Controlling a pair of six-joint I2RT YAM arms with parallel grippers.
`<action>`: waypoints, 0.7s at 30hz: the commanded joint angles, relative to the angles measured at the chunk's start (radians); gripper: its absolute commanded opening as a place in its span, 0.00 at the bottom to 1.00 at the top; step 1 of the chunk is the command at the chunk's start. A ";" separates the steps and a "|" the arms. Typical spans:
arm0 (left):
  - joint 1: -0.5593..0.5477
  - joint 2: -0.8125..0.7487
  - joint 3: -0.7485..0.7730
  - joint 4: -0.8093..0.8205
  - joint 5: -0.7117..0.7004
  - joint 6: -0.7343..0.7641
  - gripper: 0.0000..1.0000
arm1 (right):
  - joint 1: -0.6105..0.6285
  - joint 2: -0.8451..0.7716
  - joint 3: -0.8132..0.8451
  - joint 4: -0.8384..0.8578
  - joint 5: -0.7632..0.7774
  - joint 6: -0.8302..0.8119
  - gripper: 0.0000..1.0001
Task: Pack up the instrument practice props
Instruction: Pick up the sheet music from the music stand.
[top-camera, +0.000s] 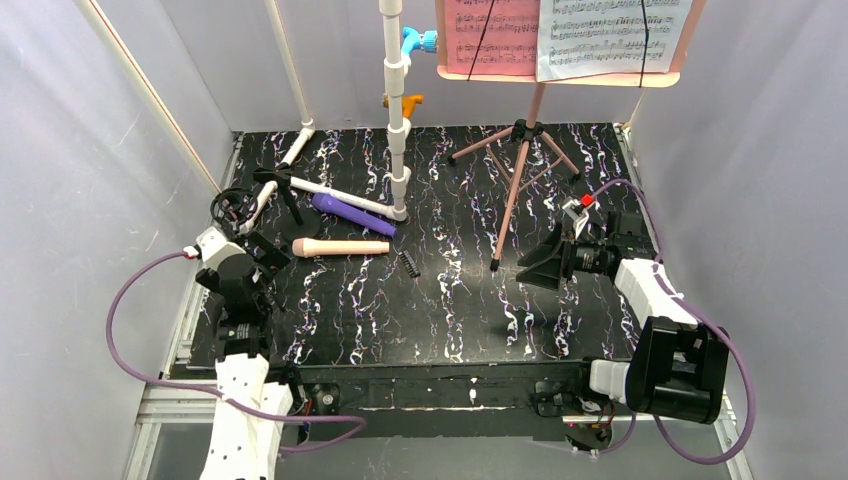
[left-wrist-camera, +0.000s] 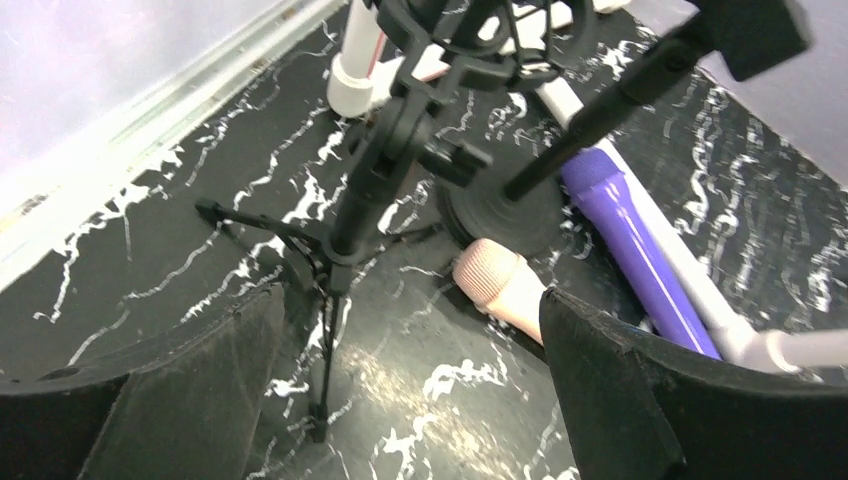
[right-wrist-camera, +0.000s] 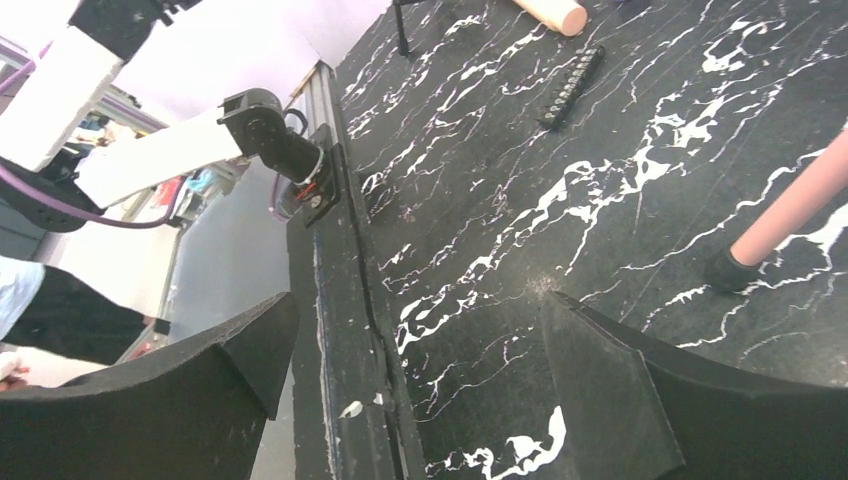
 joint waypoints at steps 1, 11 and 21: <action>-0.028 -0.075 0.081 -0.248 0.093 -0.083 0.98 | -0.025 -0.053 -0.002 0.027 0.023 -0.009 1.00; -0.152 -0.168 0.192 -0.426 0.132 0.060 0.98 | -0.038 -0.082 0.064 -0.189 0.109 -0.202 1.00; -0.193 -0.201 0.271 -0.531 0.455 -0.007 0.98 | -0.038 0.099 0.354 -0.878 0.273 -0.794 1.00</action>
